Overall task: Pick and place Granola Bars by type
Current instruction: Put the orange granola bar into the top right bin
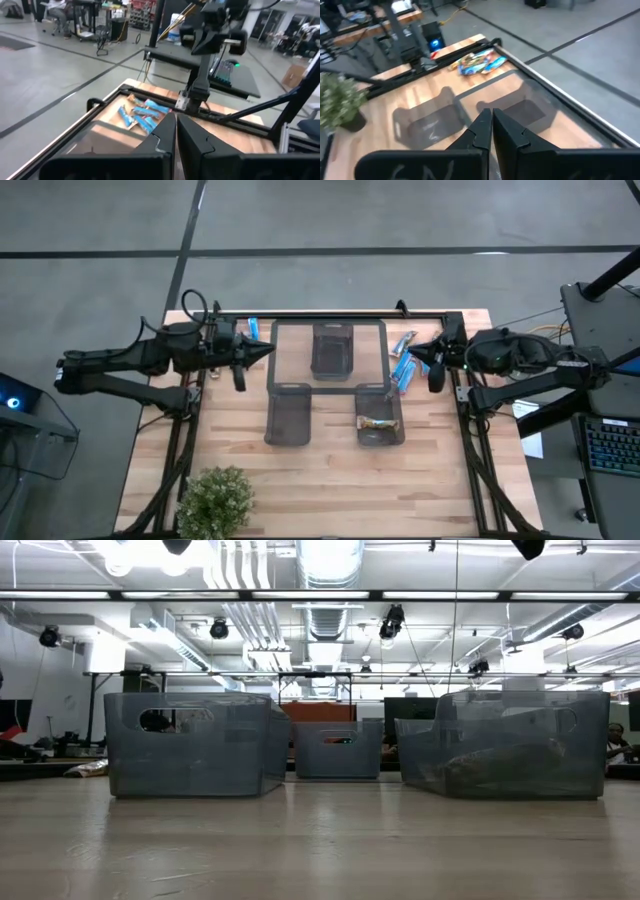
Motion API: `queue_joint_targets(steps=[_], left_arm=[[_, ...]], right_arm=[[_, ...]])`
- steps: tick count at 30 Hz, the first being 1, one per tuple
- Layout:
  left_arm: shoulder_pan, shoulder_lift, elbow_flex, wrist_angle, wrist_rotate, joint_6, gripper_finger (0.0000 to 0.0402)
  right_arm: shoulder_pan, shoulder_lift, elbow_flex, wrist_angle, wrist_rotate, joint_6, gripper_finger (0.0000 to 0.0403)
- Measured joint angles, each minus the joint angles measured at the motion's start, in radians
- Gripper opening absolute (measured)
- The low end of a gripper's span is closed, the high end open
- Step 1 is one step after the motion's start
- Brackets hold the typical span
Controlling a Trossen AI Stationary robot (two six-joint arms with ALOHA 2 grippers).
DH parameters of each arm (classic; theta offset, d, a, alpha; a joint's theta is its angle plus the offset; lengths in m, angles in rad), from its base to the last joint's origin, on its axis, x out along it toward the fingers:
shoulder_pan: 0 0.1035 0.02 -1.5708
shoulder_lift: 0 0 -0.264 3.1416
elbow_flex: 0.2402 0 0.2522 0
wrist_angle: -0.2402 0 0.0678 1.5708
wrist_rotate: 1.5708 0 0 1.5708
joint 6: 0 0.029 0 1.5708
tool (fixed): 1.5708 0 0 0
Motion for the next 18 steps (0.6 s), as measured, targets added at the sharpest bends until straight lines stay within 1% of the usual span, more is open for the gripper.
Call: queue_joint_targets(steps=[3, 6, 15, 18], left_arm=[[0.013, 0.000, 0.000, -0.013, 0.000, 0.000, 0.0000], [0.024, 0.000, 0.000, -0.015, 0.000, 0.000, 0.0000], [0.039, 0.000, 0.000, -0.016, 0.000, 0.000, 0.0000], [0.039, 0.000, 0.000, -0.016, 0.000, 0.000, 0.0000]], right_arm=[[-0.008, -0.011, 0.000, -0.001, 0.063, 0.002, 0.0008], [-0.032, -0.025, 0.000, -0.001, 0.094, 0.018, 0.0008], [-0.138, -0.021, 0.049, -0.079, 0.093, 0.074, 0.0009], [-0.170, -0.008, 0.071, -0.126, 0.079, 0.120, 0.0016]])
